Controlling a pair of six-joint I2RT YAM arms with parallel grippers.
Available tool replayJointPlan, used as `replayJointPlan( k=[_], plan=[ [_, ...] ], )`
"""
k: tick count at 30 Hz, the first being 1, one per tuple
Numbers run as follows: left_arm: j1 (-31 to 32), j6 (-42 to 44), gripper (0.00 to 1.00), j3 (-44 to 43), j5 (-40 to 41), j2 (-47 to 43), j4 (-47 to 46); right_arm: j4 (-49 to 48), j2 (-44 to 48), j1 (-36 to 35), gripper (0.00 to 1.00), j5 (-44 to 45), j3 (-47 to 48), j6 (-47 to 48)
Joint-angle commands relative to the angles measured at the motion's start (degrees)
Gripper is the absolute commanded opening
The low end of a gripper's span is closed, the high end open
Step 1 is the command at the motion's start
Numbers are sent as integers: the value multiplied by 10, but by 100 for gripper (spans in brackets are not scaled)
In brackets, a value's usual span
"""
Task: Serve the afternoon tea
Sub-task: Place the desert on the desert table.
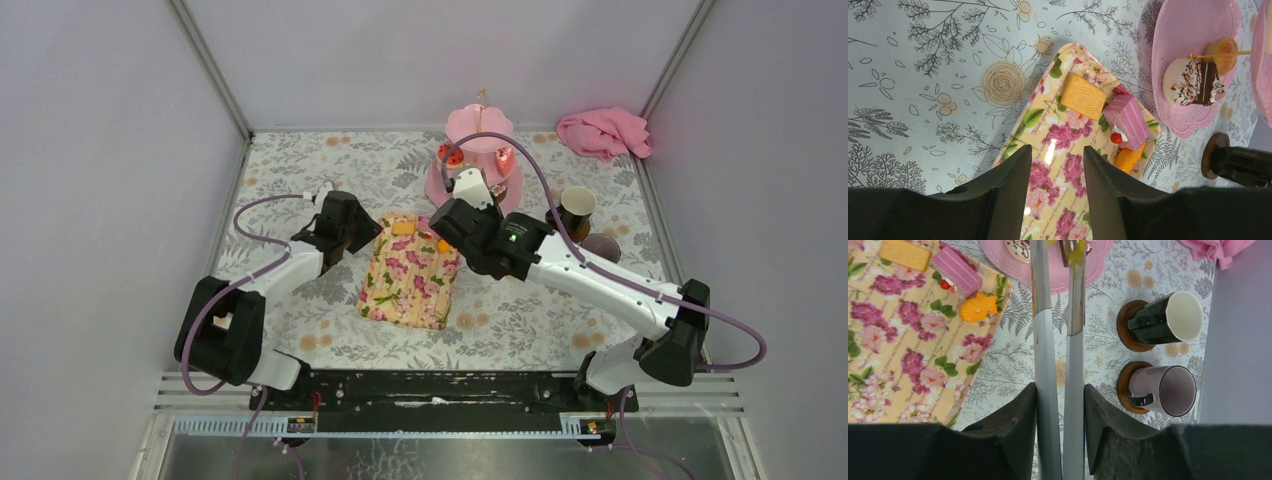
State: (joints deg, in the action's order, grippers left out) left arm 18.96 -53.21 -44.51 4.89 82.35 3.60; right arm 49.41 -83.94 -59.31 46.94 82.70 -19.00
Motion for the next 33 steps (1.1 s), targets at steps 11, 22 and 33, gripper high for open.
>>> replayJointPlan(
  k=[11,22,33],
  plan=[
    [0,0,50,4,-6,6,-24,-41,-25,63,0,-25,36,32],
    [0,0,50,4,-9,10,-29,-63,-42,95,0,-45,39,42],
    [0,-1,50,5,-11,18,-34,-73,-51,112,0,-49,44,44]
  ],
)
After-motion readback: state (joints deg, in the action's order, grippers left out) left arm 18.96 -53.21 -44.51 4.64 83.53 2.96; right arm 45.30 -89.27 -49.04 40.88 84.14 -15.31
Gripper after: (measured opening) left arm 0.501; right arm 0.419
